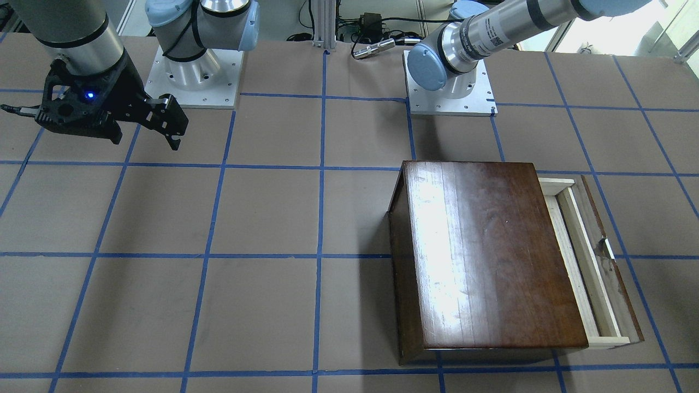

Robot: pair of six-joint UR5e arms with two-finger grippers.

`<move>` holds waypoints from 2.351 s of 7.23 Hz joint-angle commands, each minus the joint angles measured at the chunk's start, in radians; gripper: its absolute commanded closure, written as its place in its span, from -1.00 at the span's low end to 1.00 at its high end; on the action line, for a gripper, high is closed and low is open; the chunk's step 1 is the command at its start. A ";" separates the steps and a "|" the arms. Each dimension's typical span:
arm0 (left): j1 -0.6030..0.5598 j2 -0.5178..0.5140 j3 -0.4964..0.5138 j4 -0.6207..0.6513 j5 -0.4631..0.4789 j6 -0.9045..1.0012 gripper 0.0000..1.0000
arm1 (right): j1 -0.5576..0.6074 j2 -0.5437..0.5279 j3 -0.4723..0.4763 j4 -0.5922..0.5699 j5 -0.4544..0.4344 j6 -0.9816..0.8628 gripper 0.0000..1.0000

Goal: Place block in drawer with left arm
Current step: 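Release the handle and move the left gripper away to fetch the yellow cube, then carry the yellow cube in the left gripper over the open drawer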

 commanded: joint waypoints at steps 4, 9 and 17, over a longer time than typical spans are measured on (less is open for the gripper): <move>-0.210 0.199 -0.015 -0.257 -0.008 -0.303 1.00 | 0.000 0.000 -0.001 0.000 0.002 0.000 -1.00; -0.388 0.209 -0.119 -0.245 -0.081 -0.486 1.00 | 0.000 0.000 -0.001 0.000 0.000 0.000 -1.00; -0.422 0.201 -0.311 -0.043 -0.074 -0.496 1.00 | 0.000 0.000 -0.001 0.000 0.000 0.000 -1.00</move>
